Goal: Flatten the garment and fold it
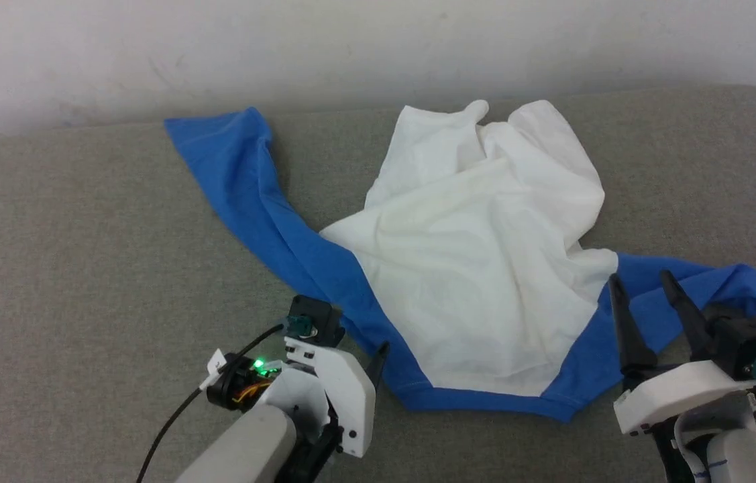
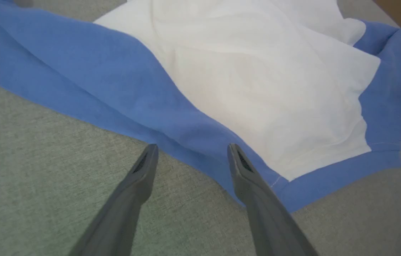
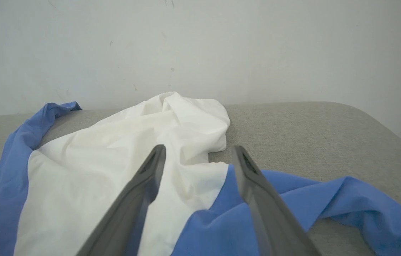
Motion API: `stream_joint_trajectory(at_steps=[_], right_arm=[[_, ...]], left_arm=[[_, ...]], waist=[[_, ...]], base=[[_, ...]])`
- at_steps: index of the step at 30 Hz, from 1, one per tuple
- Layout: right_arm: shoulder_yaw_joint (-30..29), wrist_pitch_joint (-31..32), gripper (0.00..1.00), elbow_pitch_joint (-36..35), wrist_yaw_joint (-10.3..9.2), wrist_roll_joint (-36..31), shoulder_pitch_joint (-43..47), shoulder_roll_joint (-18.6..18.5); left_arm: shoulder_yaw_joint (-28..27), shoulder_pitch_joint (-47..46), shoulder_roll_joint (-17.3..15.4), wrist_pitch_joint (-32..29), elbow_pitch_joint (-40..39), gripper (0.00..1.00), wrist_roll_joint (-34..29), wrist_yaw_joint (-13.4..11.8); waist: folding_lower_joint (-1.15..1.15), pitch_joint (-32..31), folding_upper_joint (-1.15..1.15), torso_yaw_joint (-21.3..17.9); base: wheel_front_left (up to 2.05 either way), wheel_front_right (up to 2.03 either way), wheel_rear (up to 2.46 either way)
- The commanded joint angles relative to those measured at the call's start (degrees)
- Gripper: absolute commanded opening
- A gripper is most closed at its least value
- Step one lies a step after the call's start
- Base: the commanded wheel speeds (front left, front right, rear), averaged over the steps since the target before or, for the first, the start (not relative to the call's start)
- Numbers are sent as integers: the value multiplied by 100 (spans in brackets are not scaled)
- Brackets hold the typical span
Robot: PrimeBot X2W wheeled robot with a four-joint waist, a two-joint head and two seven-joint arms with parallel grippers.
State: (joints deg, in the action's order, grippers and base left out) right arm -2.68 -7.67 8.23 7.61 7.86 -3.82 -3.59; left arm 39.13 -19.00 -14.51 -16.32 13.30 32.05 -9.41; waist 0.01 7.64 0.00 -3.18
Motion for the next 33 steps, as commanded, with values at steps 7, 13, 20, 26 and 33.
stream_joint_trajectory(at_steps=[7, 13, 20, 26, 33], right_arm=[[48, -139, 100, 133, -12, 33, -183, 20], [64, -209, 100, 216, -12, 34, -258, 24], [29, -248, 100, 347, -12, 8, -250, 20], [-37, -142, 100, 310, -12, -44, -85, -13], [18, 257, 100, 282, -12, -44, 140, -8]], left_arm=[[176, -381, 41, -371, 745, 100, -258, -238], [461, -299, 172, -829, 1085, 38, -106, 23], [224, -101, 99, -260, 963, 0, 21, -27], [-321, 392, -357, 360, 217, 0, 167, -368], [-793, 1270, -1094, 288, -879, 0, 354, -842]], waist=[[-1, 336, 0, -257], [-1, 411, 0, -288], [-1, 165, 0, -182], [-1, -205, 0, 28], [-1, -375, 0, 273]], base=[[0, 0, 0], [0, 0, 0], [0, 0, 0], [0, 0, 0], [0, 0, 0]])
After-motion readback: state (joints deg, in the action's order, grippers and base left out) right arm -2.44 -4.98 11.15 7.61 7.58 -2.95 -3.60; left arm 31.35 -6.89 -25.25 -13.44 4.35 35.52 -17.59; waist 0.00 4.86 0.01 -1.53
